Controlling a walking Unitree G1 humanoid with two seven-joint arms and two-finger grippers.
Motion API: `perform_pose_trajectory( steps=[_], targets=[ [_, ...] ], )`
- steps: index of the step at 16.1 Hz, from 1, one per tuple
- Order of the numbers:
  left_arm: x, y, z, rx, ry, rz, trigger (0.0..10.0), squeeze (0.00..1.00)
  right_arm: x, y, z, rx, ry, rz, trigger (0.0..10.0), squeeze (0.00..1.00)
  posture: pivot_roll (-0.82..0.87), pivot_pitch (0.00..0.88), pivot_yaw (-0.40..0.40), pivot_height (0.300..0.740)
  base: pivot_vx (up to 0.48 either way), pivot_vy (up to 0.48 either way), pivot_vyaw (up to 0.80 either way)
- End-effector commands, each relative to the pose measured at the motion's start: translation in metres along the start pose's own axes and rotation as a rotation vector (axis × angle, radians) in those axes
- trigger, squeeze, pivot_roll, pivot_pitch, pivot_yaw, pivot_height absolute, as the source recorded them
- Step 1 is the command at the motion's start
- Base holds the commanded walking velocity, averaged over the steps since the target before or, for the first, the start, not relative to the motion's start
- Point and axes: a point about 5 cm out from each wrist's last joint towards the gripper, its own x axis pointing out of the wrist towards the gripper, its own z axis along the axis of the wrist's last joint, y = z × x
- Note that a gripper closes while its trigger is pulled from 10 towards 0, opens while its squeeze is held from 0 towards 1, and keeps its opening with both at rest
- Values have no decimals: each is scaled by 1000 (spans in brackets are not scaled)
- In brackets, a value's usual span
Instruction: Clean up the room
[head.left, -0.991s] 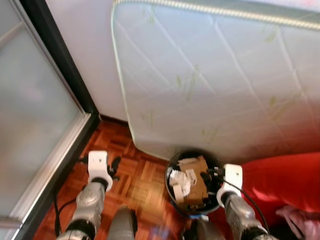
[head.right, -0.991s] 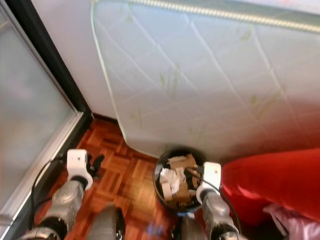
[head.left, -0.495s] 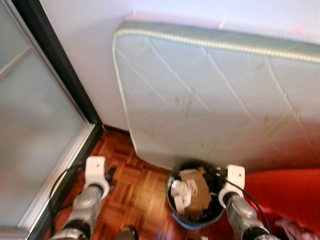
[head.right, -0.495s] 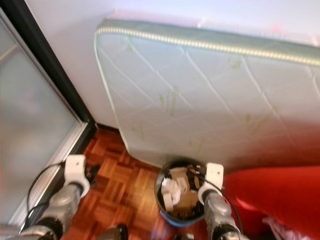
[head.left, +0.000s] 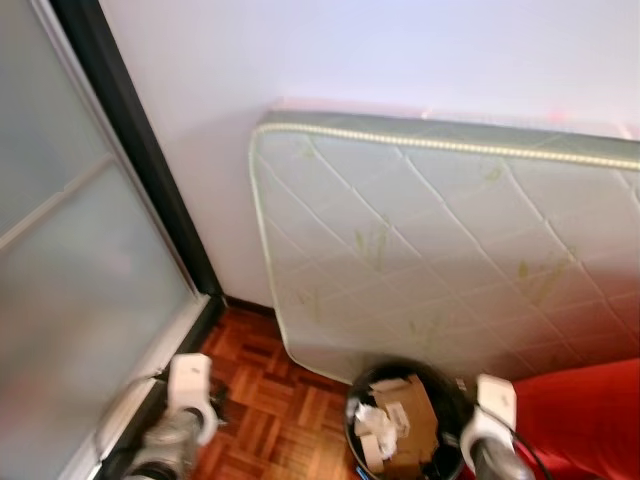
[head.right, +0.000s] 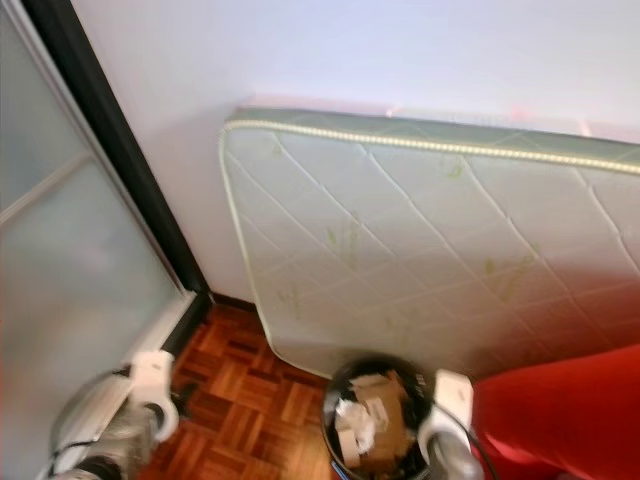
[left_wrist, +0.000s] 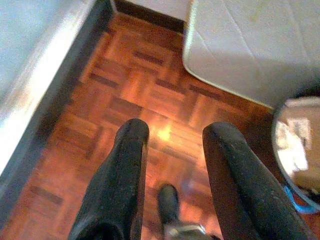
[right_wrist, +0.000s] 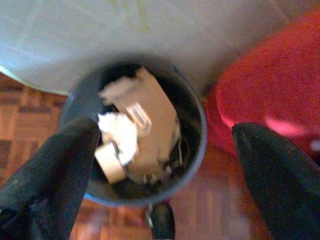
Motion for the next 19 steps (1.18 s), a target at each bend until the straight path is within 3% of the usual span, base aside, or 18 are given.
perform_pose_trajectory(
  steps=[1,5,7,11,19],
  targets=[
    [-2,1,-11,17,57,-1,10000,0,-2,-6,-8,42,30,-32,10000,0,-12,0,54,740,0,0,0],
    [-1,-3,-12,10,69,-4,10000,0,-5,-16,-17,-18,58,-66,10000,0,-16,0,39,740,0,0,0],
    [-2,-5,-15,-37,71,10,10000,0,-6,-20,-20,-42,67,-59,10000,0,2,0,15,740,0,0,0],
    [-4,-7,-25,-22,97,6,10000,0,-5,-14,-19,-41,62,-10,10000,0,9,0,2,740,0,0,0],
    [-15,6,-53,-46,168,41,10000,0,-6,-17,-22,-78,92,26,10000,0,18,0,-17,740,0,0,0]
  ],
)
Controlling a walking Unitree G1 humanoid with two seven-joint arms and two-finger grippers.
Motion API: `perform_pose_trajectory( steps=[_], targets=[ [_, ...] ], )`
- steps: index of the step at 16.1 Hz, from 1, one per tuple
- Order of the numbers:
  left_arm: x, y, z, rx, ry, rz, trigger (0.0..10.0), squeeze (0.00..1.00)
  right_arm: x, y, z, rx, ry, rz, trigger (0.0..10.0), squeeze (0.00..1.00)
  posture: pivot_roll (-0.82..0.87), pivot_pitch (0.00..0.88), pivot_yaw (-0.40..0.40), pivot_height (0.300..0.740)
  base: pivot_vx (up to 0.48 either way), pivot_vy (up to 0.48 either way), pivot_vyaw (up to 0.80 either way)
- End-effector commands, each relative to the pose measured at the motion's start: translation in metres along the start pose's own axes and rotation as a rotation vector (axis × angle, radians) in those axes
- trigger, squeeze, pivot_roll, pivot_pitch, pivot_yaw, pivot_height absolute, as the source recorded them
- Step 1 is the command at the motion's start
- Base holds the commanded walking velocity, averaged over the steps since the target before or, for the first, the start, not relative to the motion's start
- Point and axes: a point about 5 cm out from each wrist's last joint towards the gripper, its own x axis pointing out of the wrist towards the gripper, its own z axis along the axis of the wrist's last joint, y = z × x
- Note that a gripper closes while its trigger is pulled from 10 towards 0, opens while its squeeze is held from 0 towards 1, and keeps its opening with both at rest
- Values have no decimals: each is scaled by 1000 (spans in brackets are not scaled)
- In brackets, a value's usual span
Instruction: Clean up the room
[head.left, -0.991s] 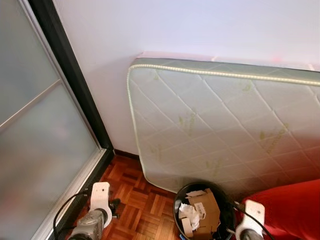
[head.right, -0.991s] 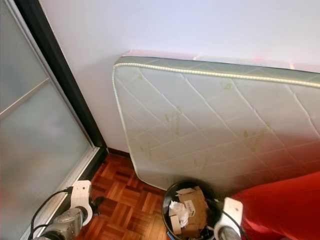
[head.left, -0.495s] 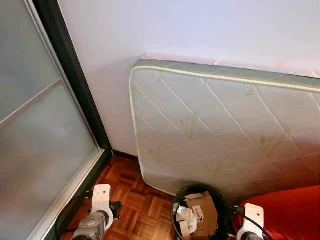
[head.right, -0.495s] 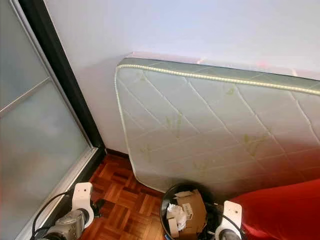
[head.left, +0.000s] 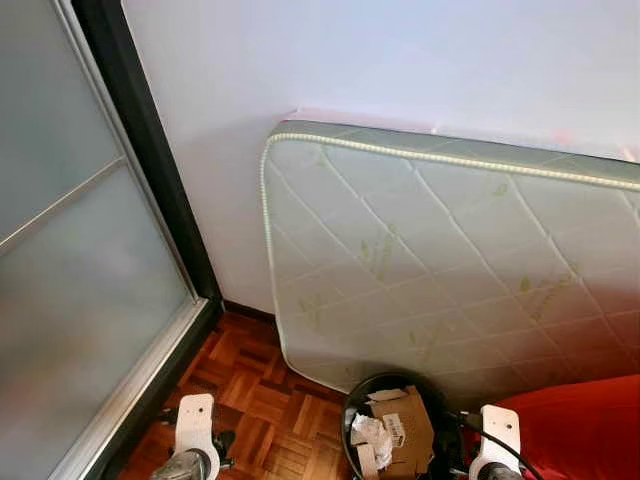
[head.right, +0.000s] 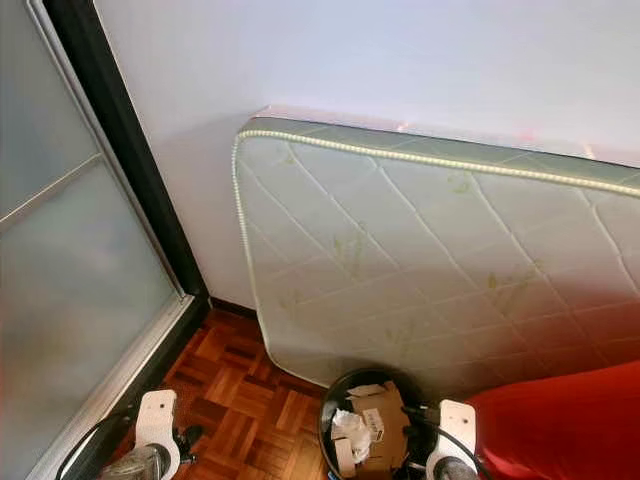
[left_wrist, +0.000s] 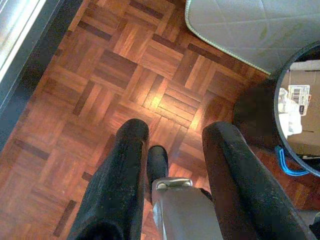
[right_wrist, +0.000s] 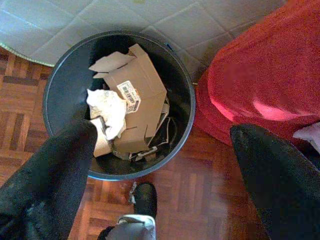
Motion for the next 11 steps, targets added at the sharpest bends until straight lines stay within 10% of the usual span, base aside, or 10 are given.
perform_pose_trajectory(
  steps=[1,11],
  targets=[
    [-2,4,-10,-5,33,13,10000,0,-1,-3,-2,-11,16,-4,10000,0,20,0,-21,740,0,0,0],
    [1,-13,-7,19,38,0,10000,0,0,0,1,-13,8,8,10000,0,16,0,-15,740,0,0,0]
  ],
)
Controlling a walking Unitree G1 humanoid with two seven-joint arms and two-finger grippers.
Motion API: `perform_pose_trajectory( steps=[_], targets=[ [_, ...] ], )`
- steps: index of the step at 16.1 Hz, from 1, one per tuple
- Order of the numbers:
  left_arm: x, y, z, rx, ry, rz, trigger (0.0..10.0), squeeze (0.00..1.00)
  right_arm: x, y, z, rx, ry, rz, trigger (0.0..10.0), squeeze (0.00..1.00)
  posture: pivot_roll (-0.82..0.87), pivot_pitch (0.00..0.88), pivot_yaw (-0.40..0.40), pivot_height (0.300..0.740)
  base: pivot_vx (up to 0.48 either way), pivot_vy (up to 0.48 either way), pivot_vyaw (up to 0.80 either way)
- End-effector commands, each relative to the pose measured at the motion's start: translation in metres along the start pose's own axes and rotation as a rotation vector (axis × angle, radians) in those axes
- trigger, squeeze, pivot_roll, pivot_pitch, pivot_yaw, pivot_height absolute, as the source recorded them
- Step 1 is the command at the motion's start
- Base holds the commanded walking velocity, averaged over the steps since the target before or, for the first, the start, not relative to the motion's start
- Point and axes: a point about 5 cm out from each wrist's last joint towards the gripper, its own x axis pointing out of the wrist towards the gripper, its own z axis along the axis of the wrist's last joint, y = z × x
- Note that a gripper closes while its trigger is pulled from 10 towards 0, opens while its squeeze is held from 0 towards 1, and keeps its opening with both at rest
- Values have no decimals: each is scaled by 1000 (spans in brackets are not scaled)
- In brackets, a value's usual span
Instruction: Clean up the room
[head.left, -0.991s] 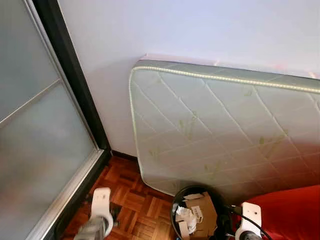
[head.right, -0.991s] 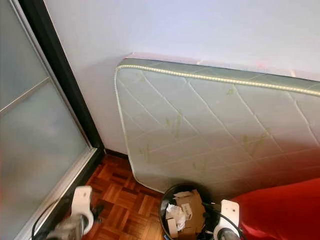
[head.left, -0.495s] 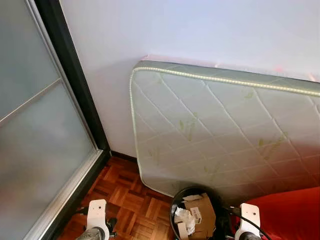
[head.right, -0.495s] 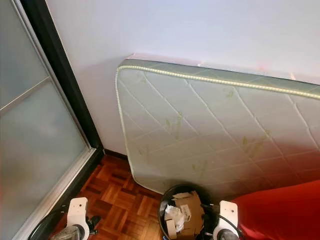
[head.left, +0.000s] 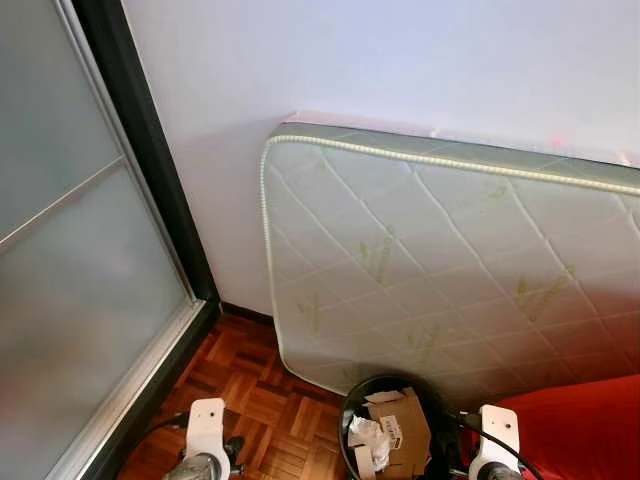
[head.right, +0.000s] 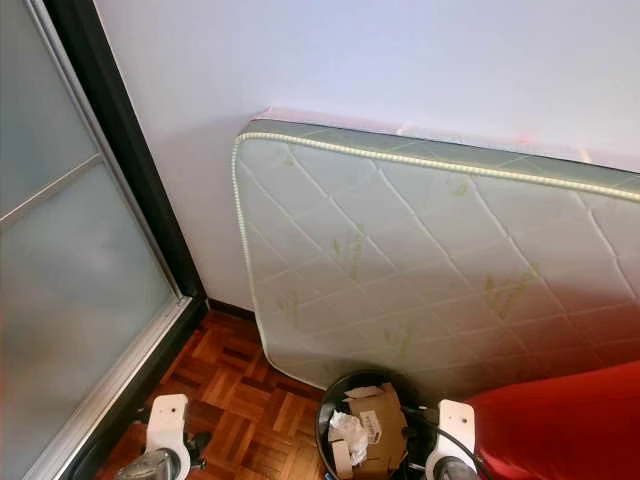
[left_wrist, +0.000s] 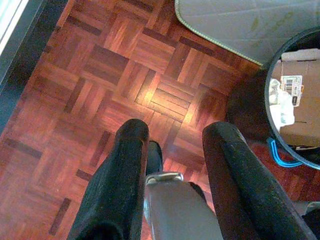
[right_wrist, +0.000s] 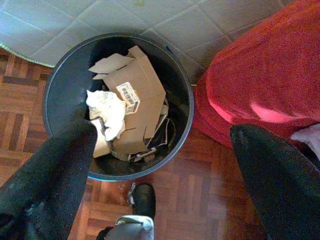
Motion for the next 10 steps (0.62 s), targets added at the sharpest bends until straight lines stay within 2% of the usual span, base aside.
perform_pose_trajectory(
  steps=[1,2,5,6,10],
  targets=[
    [0,0,0,-2,14,7,10000,0,0,-1,-1,-10,5,-1,10000,0,16,0,-15,740,-251,0,0],
    [1,0,1,-3,9,7,10000,0,0,-2,-1,-10,6,-2,10000,0,16,0,-15,740,-259,0,0],
    [-2,16,-1,-6,2,24,10000,0,0,-2,0,-11,5,-5,10000,0,18,0,-14,740,-273,0,0],
    [-5,26,-4,-10,1,36,10000,0,0,-2,0,-10,4,-5,10000,0,18,0,-14,740,-300,0,0],
    [-10,43,-13,-18,9,54,10000,0,0,-1,0,-10,4,-2,10000,0,22,0,-14,740,-297,0,0]
  ],
)
